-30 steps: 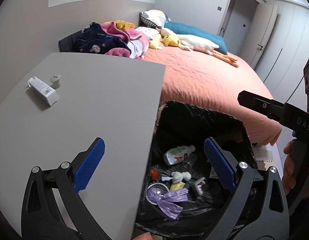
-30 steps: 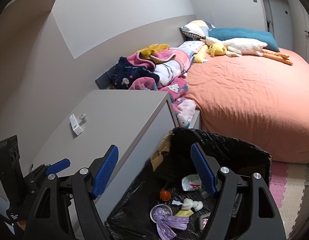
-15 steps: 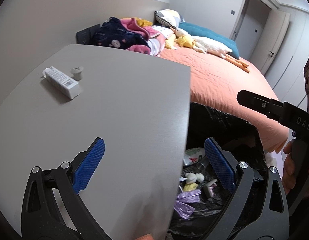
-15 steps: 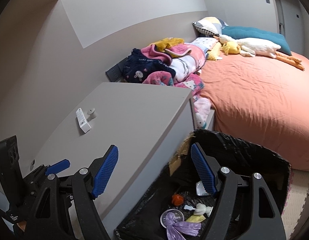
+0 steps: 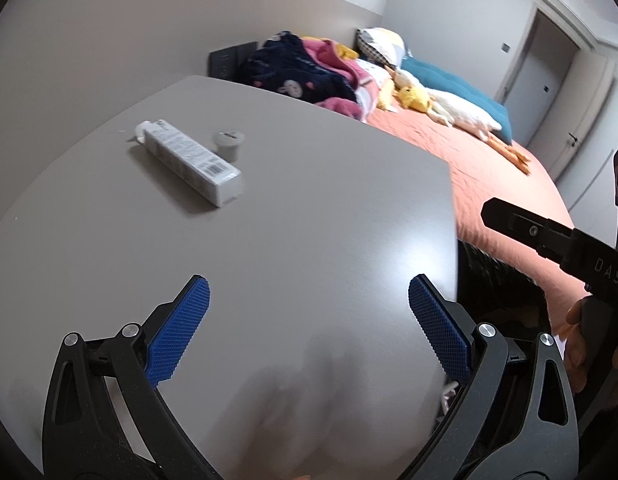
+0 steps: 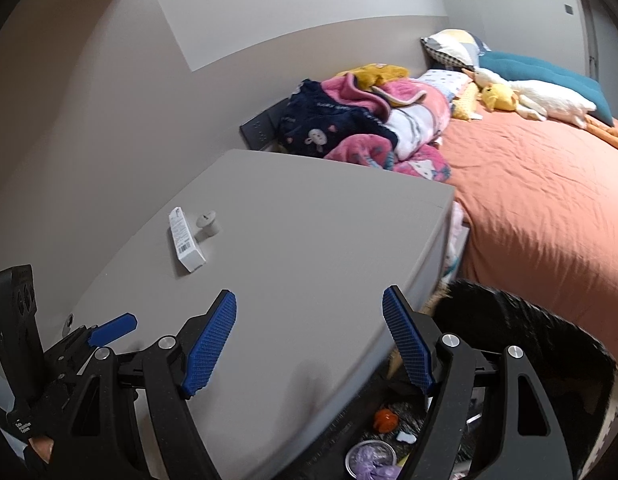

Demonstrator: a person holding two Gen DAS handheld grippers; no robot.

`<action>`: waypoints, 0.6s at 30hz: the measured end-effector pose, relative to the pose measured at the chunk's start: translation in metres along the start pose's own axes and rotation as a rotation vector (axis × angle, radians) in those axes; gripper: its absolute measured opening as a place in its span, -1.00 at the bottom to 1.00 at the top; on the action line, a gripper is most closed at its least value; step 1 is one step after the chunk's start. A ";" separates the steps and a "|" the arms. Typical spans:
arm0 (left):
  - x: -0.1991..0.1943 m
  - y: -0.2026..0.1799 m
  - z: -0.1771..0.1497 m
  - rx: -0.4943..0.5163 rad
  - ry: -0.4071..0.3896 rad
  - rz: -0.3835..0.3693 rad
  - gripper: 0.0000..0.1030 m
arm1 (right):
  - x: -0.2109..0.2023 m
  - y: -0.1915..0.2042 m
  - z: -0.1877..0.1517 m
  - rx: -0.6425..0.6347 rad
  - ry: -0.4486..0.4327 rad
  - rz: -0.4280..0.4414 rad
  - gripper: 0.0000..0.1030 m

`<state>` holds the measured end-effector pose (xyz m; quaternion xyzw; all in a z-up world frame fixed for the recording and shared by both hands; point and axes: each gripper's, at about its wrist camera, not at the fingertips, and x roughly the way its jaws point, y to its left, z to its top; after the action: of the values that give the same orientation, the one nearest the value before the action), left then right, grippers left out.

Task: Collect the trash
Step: 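Move both tools back over the table toward the white tube box and grey cap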

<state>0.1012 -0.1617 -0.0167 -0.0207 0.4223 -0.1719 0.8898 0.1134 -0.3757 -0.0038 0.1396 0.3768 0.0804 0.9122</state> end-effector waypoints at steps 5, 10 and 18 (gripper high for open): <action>0.005 0.019 0.011 -0.043 -0.008 0.037 0.87 | 0.020 0.014 0.011 -0.017 0.010 0.024 0.48; 0.016 0.037 0.024 -0.079 -0.002 0.065 0.87 | 0.043 0.024 0.023 -0.028 0.023 0.046 0.48; 0.040 0.055 0.041 -0.138 0.016 0.082 0.87 | 0.073 0.038 0.037 -0.035 0.036 0.065 0.48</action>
<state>0.1711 -0.1273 -0.0302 -0.0634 0.4408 -0.1056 0.8891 0.1893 -0.3285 -0.0158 0.1344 0.3871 0.1188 0.9044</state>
